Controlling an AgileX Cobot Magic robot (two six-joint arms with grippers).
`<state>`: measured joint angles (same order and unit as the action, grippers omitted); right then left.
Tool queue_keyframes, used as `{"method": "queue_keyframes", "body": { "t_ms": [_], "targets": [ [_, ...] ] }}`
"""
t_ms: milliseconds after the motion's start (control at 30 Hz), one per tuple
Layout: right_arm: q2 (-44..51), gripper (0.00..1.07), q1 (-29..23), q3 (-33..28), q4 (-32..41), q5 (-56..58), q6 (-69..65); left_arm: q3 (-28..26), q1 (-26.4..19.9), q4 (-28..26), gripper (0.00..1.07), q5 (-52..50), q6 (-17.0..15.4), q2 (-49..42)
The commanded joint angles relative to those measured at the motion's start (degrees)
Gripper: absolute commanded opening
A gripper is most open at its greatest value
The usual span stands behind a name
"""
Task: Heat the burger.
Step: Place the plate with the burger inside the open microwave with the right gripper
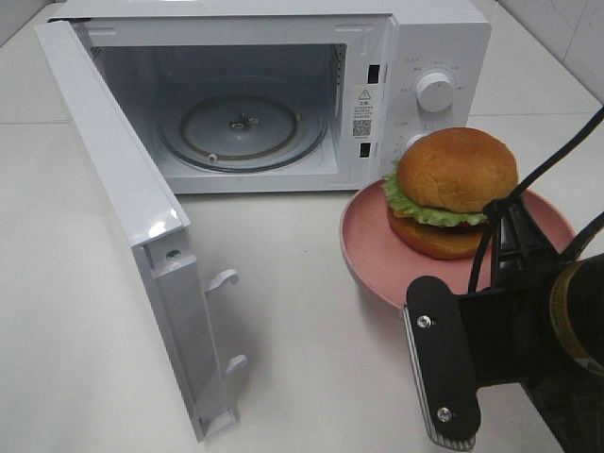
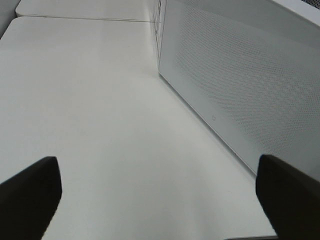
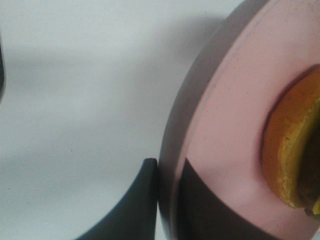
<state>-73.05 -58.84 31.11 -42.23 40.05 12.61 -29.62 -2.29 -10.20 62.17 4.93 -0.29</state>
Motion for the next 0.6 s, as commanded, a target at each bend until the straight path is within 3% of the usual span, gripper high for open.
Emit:
{"method": "queue_keyframes", "body": {
  "t_ms": [33, 600],
  "targets": [
    [0.57, 0.0, 0.0, 0.06, -3.21, -1.83, 3.27, 0.06, 0.29, -0.46, 0.98, -0.86, -0.29, -0.97],
    [0.57, 0.0, 0.0, 0.06, -5.96, -12.72, 6.3, 0.06, 0.29, -0.46, 0.98, -0.86, -0.29, -0.97]
  ]
}}
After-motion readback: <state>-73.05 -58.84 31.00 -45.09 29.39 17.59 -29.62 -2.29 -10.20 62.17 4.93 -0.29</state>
